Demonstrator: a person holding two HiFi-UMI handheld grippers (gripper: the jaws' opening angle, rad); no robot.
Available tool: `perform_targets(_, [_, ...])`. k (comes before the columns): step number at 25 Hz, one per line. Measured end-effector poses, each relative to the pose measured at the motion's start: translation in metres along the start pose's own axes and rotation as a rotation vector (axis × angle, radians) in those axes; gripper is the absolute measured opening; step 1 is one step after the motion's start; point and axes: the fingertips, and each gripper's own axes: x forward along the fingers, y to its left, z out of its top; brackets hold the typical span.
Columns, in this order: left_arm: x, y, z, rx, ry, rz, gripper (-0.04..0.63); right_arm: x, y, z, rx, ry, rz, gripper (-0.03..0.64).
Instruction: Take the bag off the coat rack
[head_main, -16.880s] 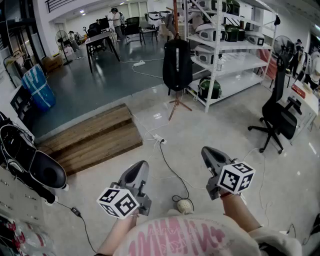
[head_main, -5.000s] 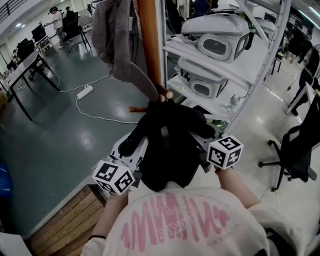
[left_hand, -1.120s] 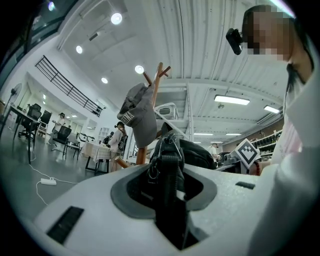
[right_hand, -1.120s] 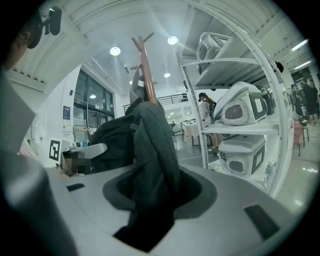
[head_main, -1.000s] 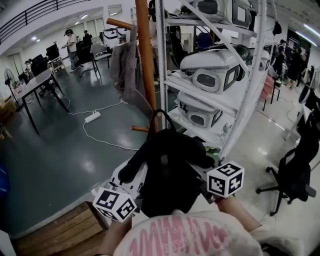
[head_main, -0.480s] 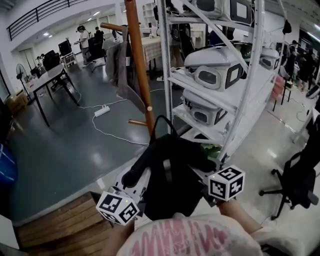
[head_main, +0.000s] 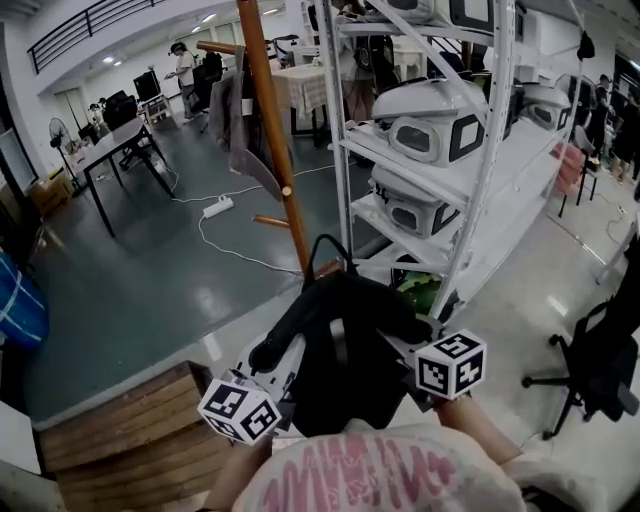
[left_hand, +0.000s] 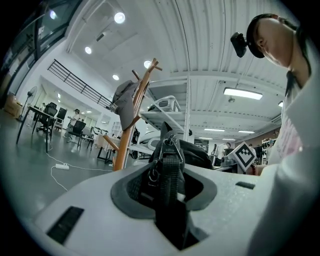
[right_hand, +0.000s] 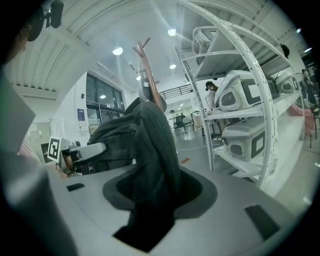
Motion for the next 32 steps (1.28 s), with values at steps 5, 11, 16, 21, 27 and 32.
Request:
perform_targets(5, [-0.013, -0.02, -0.021, -0.013, 0.01, 0.032, 0.106, -0.019, 0.002, -0.024, -0.005, 0.021, 0.023, 0.167])
perform_targets(11, [-0.026, -0.044, -0.034, -0.005, 0.022, 0.059, 0.106, -0.04, 0.007, -0.046, 0.0, 0.041, 0.048, 0.166])
perform_targets(16, [-0.04, -0.058, -0.046, -0.01, 0.028, 0.075, 0.106, -0.051, 0.014, -0.063, -0.007, 0.062, 0.067, 0.163])
perform_targets(21, [-0.047, -0.069, -0.056, -0.019, 0.046, 0.074, 0.106, -0.061, 0.016, -0.077, 0.001, 0.084, 0.067, 0.163])
perform_targets(27, [-0.051, -0.074, -0.065, -0.031, 0.058, 0.064, 0.106, -0.067, 0.016, -0.087, 0.011, 0.097, 0.054, 0.161])
perform_targets(32, [-0.054, -0.078, -0.072, -0.04, 0.07, 0.053, 0.106, -0.07, 0.017, -0.096, 0.022, 0.109, 0.045, 0.161])
